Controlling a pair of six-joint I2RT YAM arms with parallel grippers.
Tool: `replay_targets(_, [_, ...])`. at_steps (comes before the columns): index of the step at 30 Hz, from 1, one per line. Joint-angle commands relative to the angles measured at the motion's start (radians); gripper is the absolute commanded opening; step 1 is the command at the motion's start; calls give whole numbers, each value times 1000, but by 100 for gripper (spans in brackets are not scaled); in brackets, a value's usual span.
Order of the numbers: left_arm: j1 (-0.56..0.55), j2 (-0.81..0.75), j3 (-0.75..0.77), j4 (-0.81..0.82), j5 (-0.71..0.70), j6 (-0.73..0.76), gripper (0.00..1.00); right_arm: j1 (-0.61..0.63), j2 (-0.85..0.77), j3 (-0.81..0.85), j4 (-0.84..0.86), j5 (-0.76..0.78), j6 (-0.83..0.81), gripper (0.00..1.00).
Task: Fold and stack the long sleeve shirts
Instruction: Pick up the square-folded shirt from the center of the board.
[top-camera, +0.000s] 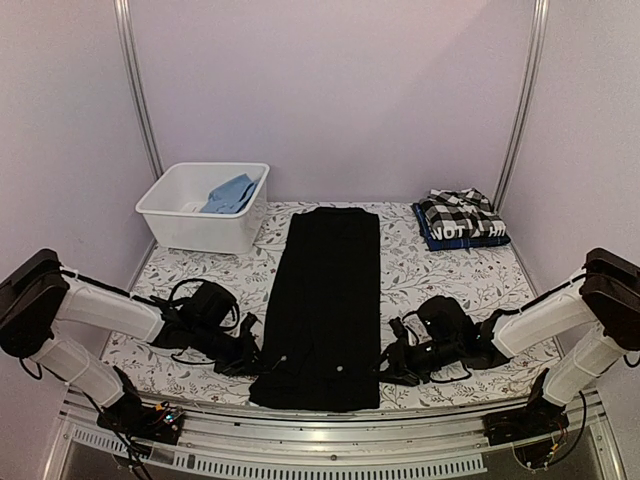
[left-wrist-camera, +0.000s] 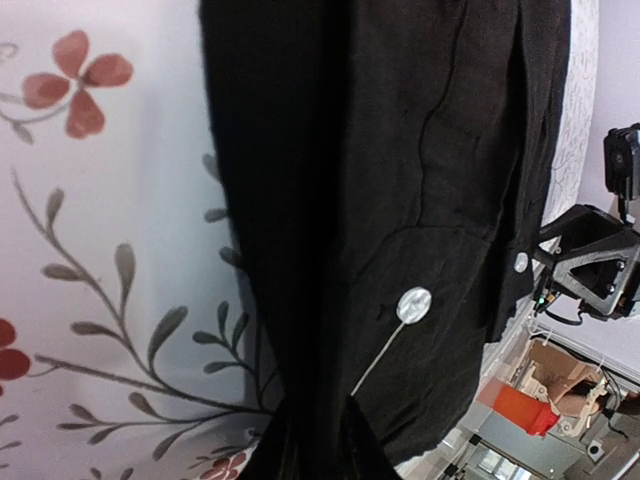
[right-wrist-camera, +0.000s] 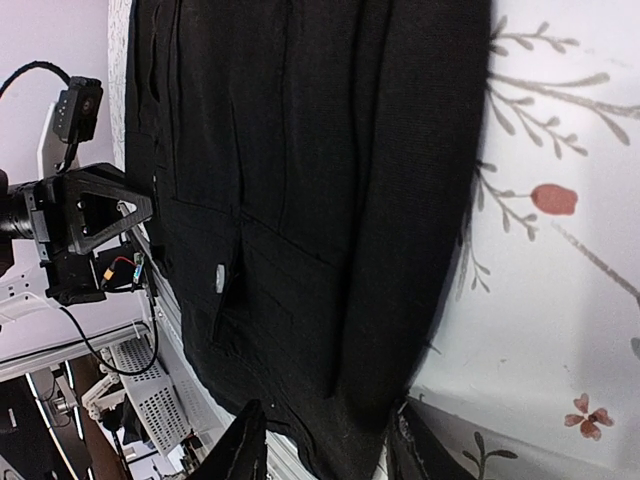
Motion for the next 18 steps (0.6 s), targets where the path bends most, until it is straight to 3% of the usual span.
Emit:
replay_targets(1, [-42, 43, -4, -19, -15, -35, 12, -7, 36, -36, 15, 6, 19, 38])
replay_targets(9, [-54, 9, -13, -6, -6, -52, 1, -8, 79, -42, 77, -11, 49, 32])
replay_targets(18, [-63, -15, -18, -1, 11, -47, 0, -8, 133, -46, 158, -38, 91, 24])
